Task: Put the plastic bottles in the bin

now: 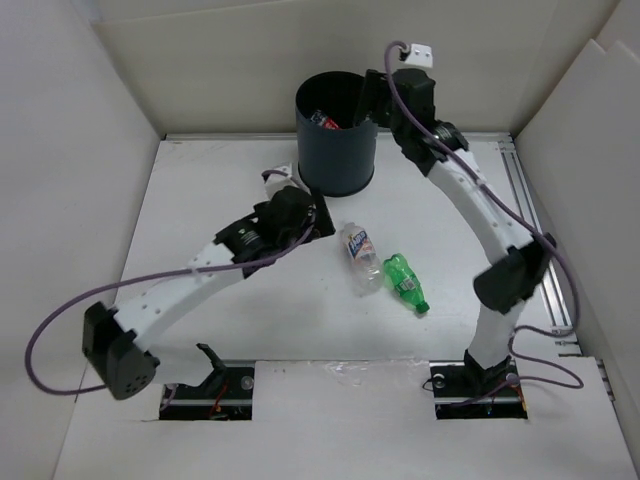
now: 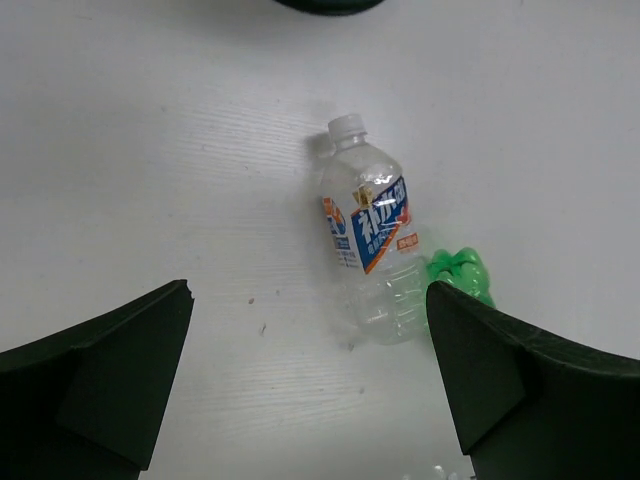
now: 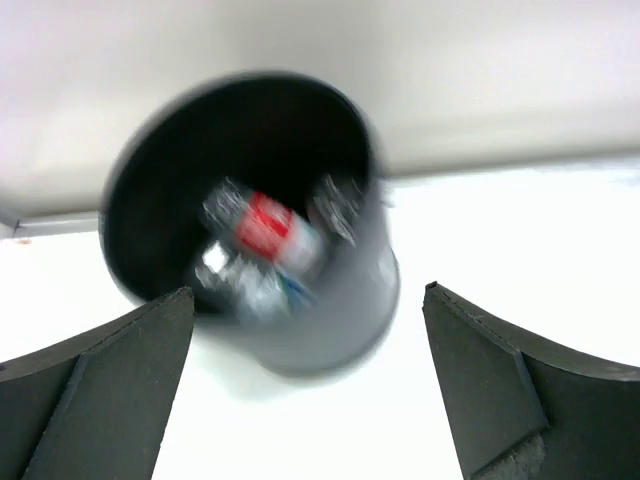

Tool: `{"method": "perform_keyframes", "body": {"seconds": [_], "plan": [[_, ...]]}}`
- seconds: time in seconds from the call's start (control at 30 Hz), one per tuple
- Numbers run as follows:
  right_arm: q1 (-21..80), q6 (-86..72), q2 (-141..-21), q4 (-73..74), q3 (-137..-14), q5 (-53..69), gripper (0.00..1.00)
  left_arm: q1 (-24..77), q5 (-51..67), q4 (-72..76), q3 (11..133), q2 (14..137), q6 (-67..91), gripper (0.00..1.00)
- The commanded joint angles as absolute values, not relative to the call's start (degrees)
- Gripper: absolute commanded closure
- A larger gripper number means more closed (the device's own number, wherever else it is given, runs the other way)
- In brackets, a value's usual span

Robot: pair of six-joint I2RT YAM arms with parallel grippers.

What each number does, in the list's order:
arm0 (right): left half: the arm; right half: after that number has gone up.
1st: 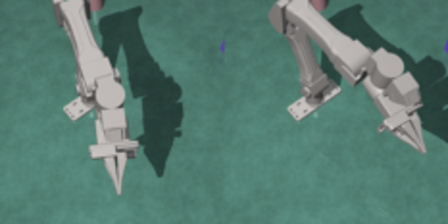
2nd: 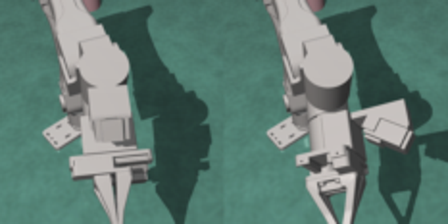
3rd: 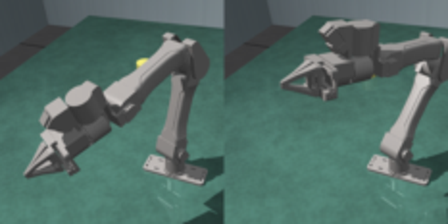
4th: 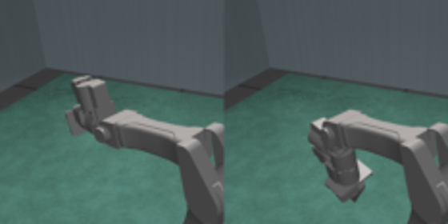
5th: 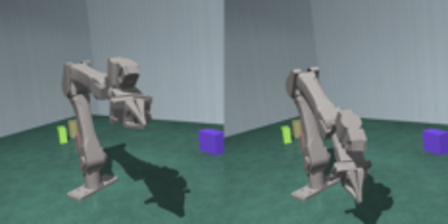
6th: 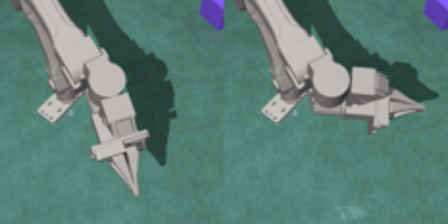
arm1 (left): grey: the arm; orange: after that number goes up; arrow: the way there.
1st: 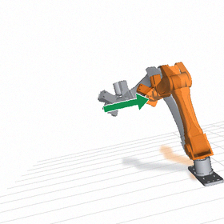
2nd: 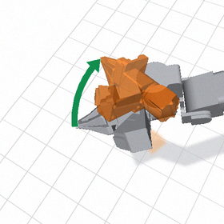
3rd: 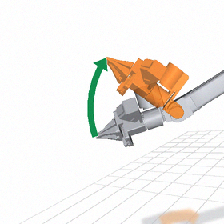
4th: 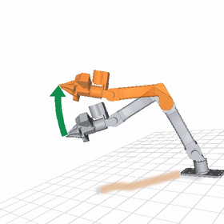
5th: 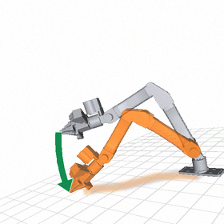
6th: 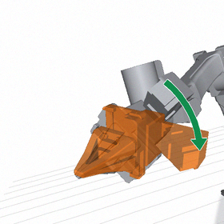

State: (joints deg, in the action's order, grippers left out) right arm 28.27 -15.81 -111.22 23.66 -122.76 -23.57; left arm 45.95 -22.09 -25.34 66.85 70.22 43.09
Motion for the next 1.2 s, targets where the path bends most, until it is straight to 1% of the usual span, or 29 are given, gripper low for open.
{"method": "perform_keyframes", "body": {"seconds": [0.0,0.03,0.07,0.1,0.13,0.17,0.2,0.27,0.3,0.43,0.67,0.93,0.97,1.03,1.07,1.1,1.13,1.17], "plan": [[30.05,-21.08,-94.69,25.84,-109.56,-32.95,0.0,46.23,-16.54,-21.54,70.31,76.53,44.21,0.0],[30.93,-22.66,-91.35,25.32,-105.16,-34.0,0.0,46.23,-16.0,-21.53,71.1,78.38,44.21,0.0],[30.94,-23.89,-88.19,25.31,-97.37,-34.01,0.0,46.23,-16.0,-21.53,72.06,82.23,44.21,0.0],[30.94,-25.04,-82.15,25.31,-93.82,-33.23,0.0,46.23,-16.0,-21.53,74.42,84.18,44.21,0.0],[31.46,-25.83,-79.22,25.31,-90.39,-30.96,0.0,46.23,-15.39,-21.53,75.66,86.29,44.21,0.0],[31.46,-27.49,-76.32,24.7,-84.17,-30.33,0.0,46.23,-15.38,-21.53,77.07,88.22,44.73,0.0],[32.25,-28.21,-70.55,24.18,-81.07,-30.32,0.0,46.23,-15.38,-21.53,79.95,92.33,44.74,0.0],[33.04,-29.61,-65.07,22.86,-75.79,-27.44,0.0,46.23,-13.46,-21.53,82.78,96.4,44.74,0.0],[33.05,-29.62,-60.17,21.89,-71.85,-26.03,0.0,46.23,-13.45,-21.53,84.01,100.16,45.26,0.0],[33.57,-30.15,-52.58,22.05,-68.82,-22.59,0.0,46.23,-12.14,-21.62,89.89,107.11,46.66,0.0],[34.1,-30.15,-48.43,25.14,-68.3,-23.2,0.0,46.23,-10.72,-24.52,97.02,116.79,50.35,0.0],[34.1,-30.15,-46.76,25.14,-66.54,-21.54,0.0,46.23,-10.2,-25.93,96.86,122.87,52.91,0.0],[34.1,-30.15,-46.76,25.14,-66.53,-21.53,0.0,46.23,-10.2,-25.93,96.33,123.48,53.43,0.02],[34.1,-30.15,-46.76,25.14,-66.01,-21.01,0.0,46.23,-10.2,-25.14,94.93,123.49,53.44,0.16],[34.1,-30.15,-46.76,25.14,-65.31,-20.4,0.0,46.23,-10.2,-25.14,94.92,123.49,53.44,0.28],[34.1,-30.15,-46.76,24.61,-64.78,-20.39,0.0,46.23,-11.07,-25.14,94.23,123.49,53.96,0.43],[34.1,-30.15,-46.76,24.0,-64.78,-19.78,0.0,46.23,-11.68,-25.14,93.26,122.44,53.96,0.67],[34.1,-30.15,-46.76,23.47,-64.17,-19.17,0.0,46.23,-13.52,-26.01,92.73,121.65,54.66,0.76]]}}
